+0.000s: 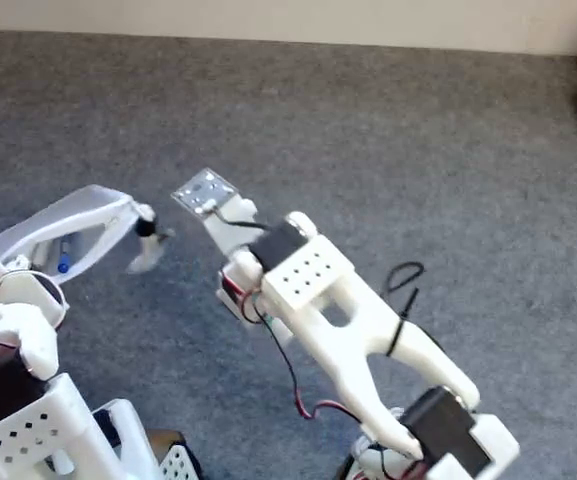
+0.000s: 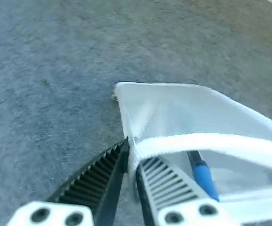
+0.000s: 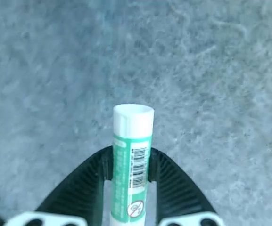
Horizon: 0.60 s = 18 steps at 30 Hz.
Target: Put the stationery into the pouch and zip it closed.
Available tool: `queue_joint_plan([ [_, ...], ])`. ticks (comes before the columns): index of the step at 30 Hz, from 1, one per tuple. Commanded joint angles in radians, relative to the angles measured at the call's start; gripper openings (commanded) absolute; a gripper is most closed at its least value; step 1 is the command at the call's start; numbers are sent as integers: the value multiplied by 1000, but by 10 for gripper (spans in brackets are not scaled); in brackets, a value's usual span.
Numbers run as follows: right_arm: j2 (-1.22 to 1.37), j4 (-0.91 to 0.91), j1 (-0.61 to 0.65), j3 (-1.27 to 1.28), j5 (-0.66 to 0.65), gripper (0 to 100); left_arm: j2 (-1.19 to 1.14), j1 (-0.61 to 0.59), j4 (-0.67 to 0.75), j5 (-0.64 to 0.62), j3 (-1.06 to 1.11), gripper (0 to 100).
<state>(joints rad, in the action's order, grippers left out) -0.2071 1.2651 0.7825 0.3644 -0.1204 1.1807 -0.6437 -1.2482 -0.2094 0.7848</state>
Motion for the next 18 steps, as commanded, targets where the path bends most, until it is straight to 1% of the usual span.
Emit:
queue_joint_plan([
  [1,-122,-142,-38,91,8,4,4,50,29,14,-7,7],
  [4,-179,-229,-70,173,9,4,4,127,28,63,-7,7],
  [6,-206,-300,-94,226,18,4,4,166,28,64,-8,7],
  [11,-239,-524,-170,343,153,4,1,246,26,64,-35,7],
  [14,-240,-624,-209,378,216,4,2,283,-8,58,-73,7],
  [18,-239,-707,-220,417,249,4,2,331,-58,58,-140,7],
])
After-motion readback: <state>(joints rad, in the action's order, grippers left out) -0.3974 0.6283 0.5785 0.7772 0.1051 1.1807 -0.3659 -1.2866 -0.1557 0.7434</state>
